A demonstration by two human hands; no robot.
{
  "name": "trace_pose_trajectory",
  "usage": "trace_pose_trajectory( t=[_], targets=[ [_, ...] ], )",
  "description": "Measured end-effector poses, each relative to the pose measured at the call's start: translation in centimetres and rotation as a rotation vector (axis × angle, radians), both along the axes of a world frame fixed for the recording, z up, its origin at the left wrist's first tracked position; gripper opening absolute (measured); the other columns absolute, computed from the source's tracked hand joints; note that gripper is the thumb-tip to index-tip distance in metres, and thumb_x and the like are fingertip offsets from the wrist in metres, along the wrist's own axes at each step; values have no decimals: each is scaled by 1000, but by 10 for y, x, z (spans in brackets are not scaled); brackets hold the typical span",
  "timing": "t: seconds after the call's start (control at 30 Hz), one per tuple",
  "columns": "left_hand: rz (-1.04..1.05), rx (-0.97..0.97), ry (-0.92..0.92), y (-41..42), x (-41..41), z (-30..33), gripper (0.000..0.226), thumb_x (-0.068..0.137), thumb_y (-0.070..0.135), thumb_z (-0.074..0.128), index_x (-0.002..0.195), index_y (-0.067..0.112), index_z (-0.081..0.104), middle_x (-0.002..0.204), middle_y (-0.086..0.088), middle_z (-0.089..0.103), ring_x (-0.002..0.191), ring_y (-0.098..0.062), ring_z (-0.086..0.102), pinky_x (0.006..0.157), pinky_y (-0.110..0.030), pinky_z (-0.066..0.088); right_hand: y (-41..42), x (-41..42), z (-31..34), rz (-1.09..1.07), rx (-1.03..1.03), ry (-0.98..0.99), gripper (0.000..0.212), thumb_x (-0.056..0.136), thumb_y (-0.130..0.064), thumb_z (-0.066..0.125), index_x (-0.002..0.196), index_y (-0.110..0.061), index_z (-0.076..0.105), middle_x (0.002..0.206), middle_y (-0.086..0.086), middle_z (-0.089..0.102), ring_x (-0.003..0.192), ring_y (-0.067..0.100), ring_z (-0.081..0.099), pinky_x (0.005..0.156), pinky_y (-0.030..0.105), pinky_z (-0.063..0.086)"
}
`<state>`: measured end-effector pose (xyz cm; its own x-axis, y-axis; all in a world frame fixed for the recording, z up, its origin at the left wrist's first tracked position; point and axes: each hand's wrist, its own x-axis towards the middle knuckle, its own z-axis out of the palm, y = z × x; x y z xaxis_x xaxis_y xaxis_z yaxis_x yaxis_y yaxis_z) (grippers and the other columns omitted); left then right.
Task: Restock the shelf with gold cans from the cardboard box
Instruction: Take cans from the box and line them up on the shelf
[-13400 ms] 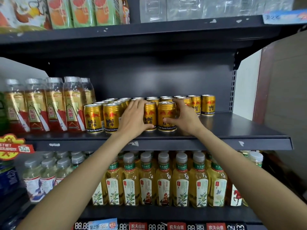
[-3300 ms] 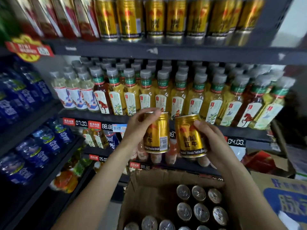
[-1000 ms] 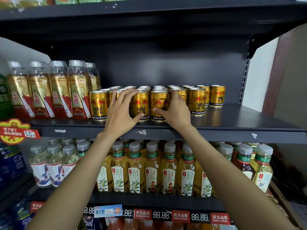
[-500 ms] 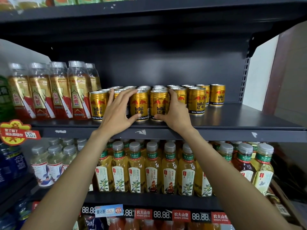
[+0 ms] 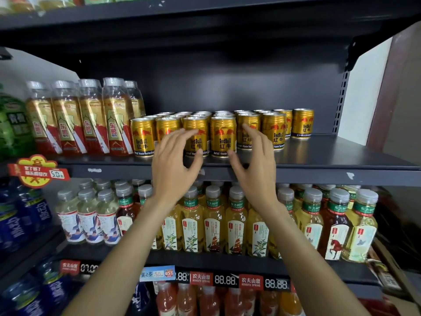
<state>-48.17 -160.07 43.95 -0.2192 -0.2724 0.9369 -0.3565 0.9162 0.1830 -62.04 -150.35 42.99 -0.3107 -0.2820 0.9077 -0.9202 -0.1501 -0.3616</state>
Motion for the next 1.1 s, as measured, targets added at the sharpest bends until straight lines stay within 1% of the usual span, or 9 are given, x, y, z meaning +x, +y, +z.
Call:
trace_pose_trajectory(
  t=[0.17,0.3,0.43,0.53,0.6,0.73,0.83,0.97,1.1],
  targets=[
    [-214,-51,308,47,10,-56,16,90,19,50,90,15,66,74,9,64,73,-14,62,71,-35,48,41,22,-63,56,-185,60,17,90,-16,53,99,-4,61,92,5,62,89,10,49,76,23,40],
    [-327,231,266,82,29,-122,17,90,20,47,91,14,63,70,9,61,68,-11,62,69,-30,49,78,38,-138,176,102,-15,16,92,-21,49,97,-9,58,87,0,60,80,8,51,68,15,38],
    [-286,679,-80,111,64,-213,24,91,34,48,94,19,66,78,15,65,73,1,63,65,-14,46,115,43,-236,177,701,-104,24,86,-27,54,107,-16,59,97,3,65,79,21,63,55,26,40],
    [-218,977,-412,126,91,-280,16,89,29,59,102,25,65,83,20,65,82,4,61,71,-17,49,144,44,-300,221,1148,-313,29,88,-24,60,117,-19,56,111,6,63,95,31,63,69,40,50],
    [-181,1048,-564,139,107,-320,19,87,22,63,106,25,64,88,18,66,85,5,60,73,-14,45,164,47,-330,225,1270,-346,30,87,-21,60,117,-17,57,111,7,64,98,33,62,72,41,50],
    [-191,985,-949,156,129,-376,35,83,30,66,117,24,59,108,6,64,104,-12,57,85,-28,44,194,54,-370,176,1419,-332,37,86,-25,60,122,-21,53,110,5,64,101,30,61,67,32,41],
    [-125,900,-1362,161,134,-399,59,80,43,66,132,23,46,129,1,50,120,-21,45,96,-35,38,198,62,-390,295,1417,-269,41,82,-26,67,121,-18,57,117,4,62,109,26,57,78,33,45],
    [-112,935,-1505,165,141,-411,74,70,40,76,132,18,42,130,-2,45,120,-22,42,96,-34,39,181,90,-413,420,1516,-19,54,78,-28,68,128,-16,51,123,7,55,114,31,50,91,39,43],
    [-55,666,-1687,169,151,-418,68,73,47,71,127,16,42,125,-3,50,116,-24,46,97,-35,34,161,123,-439,494,1542,123,65,67,-37,75,121,-8,55,119,13,59,109,34,53,89,41,41]
  ],
)
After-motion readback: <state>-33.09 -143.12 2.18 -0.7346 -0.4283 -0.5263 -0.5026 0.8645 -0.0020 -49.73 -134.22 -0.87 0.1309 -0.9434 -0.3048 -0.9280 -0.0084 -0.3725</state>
